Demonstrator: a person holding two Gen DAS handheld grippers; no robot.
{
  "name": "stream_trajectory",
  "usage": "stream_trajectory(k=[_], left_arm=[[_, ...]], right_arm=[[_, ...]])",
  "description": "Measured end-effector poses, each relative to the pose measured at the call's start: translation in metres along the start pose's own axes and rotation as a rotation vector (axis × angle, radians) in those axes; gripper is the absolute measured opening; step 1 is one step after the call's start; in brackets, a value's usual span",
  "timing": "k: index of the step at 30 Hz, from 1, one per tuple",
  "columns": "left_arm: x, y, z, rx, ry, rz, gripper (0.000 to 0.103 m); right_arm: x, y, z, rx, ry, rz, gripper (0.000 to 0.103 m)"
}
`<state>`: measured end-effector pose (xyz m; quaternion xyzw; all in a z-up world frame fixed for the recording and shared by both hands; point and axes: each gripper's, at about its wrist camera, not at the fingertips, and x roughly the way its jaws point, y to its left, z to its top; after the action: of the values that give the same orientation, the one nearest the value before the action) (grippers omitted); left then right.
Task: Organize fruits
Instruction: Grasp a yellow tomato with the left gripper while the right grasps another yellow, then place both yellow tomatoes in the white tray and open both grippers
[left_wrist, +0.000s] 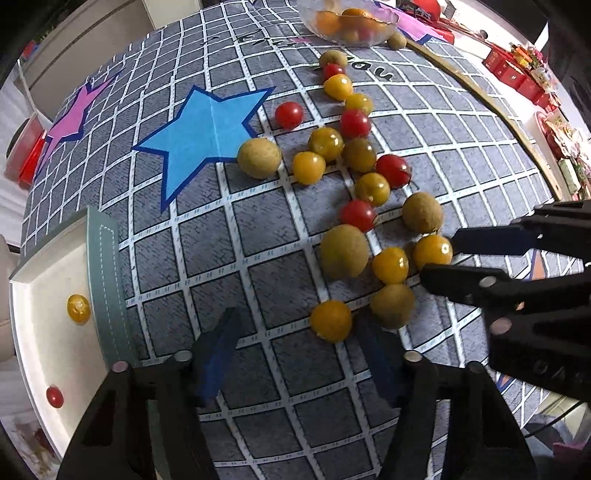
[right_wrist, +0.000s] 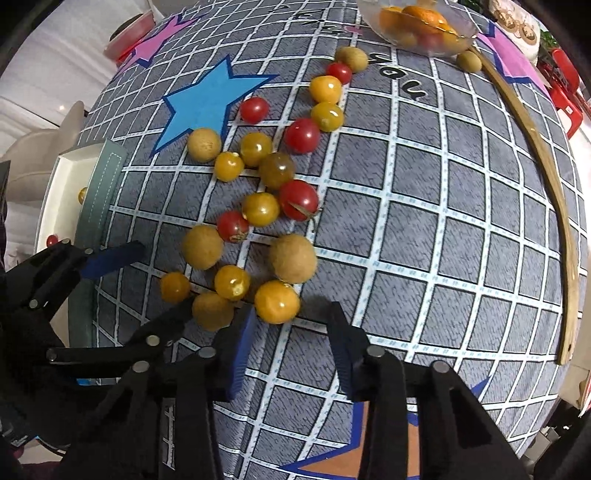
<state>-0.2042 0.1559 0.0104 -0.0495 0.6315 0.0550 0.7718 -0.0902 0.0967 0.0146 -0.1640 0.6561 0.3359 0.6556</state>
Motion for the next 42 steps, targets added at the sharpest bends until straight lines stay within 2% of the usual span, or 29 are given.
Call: stream_trajectory(k=[2,3,4,5,7,16,20,25,29,33,42], left_arm=[[0.001,-0.002,0.005,0.008,-0.003,-0.002,0.055],[0.000,-0.004,0.007,0.012,-0.005,-0.004,0.052],[-0.001,-0.007,0.011,0.015,-0.007,-0.006,0.044],[-0.002,-0.010,0.016,0.020,-0.007,-0.009,0.034],[-0.006,-0.016,0.022,0.031,-0.002,-0.026,0.022],[-0.025,-0.017,0.027,-0.032,-0.010,-0.110,0.022],[-0.038,-0.006,0.018,-0.035,-0.028,-0.111,0.022],[-0.054,0.017,-0.003,-0.056,-0.050,-0.099,0.022],[-0.060,0.054,-0.036,-0.093,-0.062,-0.088,0.022],[-0.071,0.075,-0.057,-0.140,-0.066,-0.066,0.022],[-0.082,0.129,-0.102,-0.307,-0.071,-0.018,0.022]], right_arm=[[0.005,0.010,0.007,-0.003,-0.001,-0.002,0.037],[0.006,0.013,0.009,0.003,0.003,0.010,0.031],[0.010,0.017,0.008,0.009,0.010,0.023,0.026],[0.011,0.020,0.005,0.011,0.014,0.024,0.026],[0.018,0.028,0.005,0.006,0.016,0.020,0.026],[0.005,0.015,-0.011,0.107,0.008,0.060,0.026],[-0.003,0.007,-0.026,0.141,0.007,0.068,0.026],[-0.010,0.015,-0.034,0.161,0.012,0.072,0.026],[-0.020,0.020,-0.044,0.141,0.015,0.074,0.026],[-0.027,0.039,-0.047,0.097,0.021,0.079,0.026],[-0.027,0.105,-0.037,-0.062,0.045,0.093,0.026]])
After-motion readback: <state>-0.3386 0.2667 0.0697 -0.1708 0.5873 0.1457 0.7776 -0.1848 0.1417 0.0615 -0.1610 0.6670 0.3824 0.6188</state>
